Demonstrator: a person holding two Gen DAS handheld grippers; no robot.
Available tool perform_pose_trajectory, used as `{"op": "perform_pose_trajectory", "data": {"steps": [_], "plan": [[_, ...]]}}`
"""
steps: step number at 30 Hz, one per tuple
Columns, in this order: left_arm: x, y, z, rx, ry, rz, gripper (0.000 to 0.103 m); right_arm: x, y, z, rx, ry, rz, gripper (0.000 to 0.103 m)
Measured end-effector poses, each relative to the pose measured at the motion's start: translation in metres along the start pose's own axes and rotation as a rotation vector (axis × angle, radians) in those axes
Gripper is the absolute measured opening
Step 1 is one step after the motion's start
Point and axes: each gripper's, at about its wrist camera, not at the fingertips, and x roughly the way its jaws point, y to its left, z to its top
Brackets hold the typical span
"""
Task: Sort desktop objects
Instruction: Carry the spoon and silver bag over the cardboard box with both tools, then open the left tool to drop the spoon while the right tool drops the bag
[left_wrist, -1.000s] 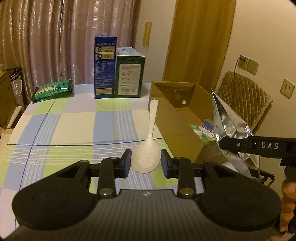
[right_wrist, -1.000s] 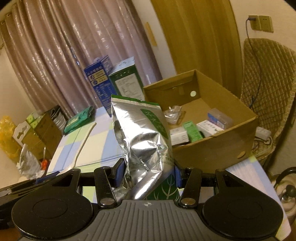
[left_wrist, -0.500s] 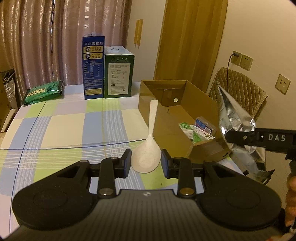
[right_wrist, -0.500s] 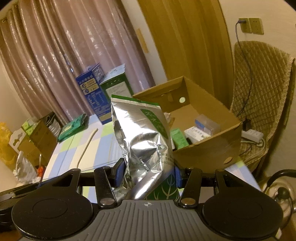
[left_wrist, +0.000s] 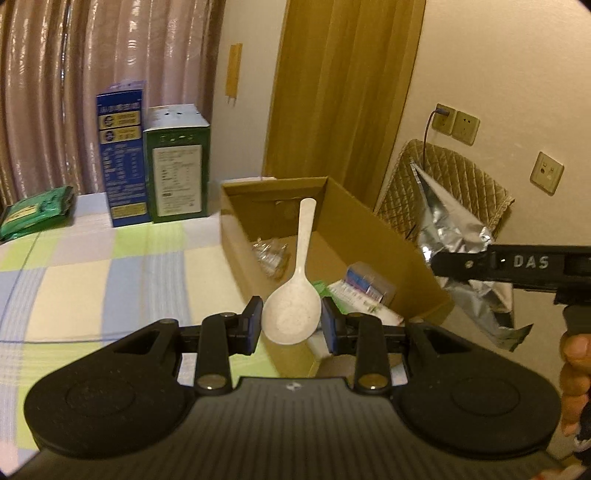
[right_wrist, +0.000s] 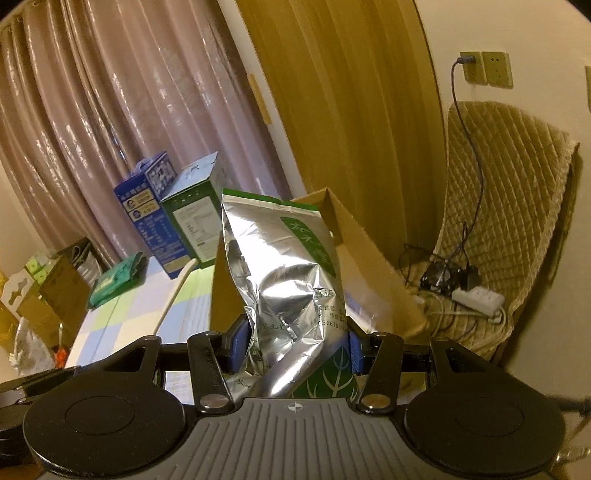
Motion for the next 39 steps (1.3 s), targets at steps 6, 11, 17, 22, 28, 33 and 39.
{"op": "perform_pose_trajectory", "data": {"steps": [6,11,17,22,28,33,39], "plan": [[0.035,-0.01,0.02,-0.015,0.005,-0.017,0.028,0.029,-0.016,0.025,-0.021,0.013,-0.013,0.049],[0.059,-0.012,0.032,-0.021,0.014,-0.018,0.028,0.056,-0.027,0.039,-0.031,0.033,-0.02,0.049],[0.083,-0.008,0.039,-0.03,0.034,-0.019,0.028,0.081,-0.033,0.047,-0.038,0.052,-0.018,0.049],[0.1,-0.003,0.044,-0.06,0.042,-0.036,0.028,0.098,-0.037,0.05,-0.033,0.066,-0.019,0.049],[0.119,0.001,0.05,-0.073,0.05,-0.057,0.036,0.112,-0.038,0.056,-0.032,0.075,-0.018,0.049],[0.113,0.011,0.041,-0.072,0.041,-0.027,0.044,0.12,-0.038,0.058,-0.031,0.086,-0.02,0.049],[0.094,0.027,0.028,-0.102,0.027,0.002,0.044,0.126,-0.034,0.051,-0.032,0.11,-0.016,0.049]]}}
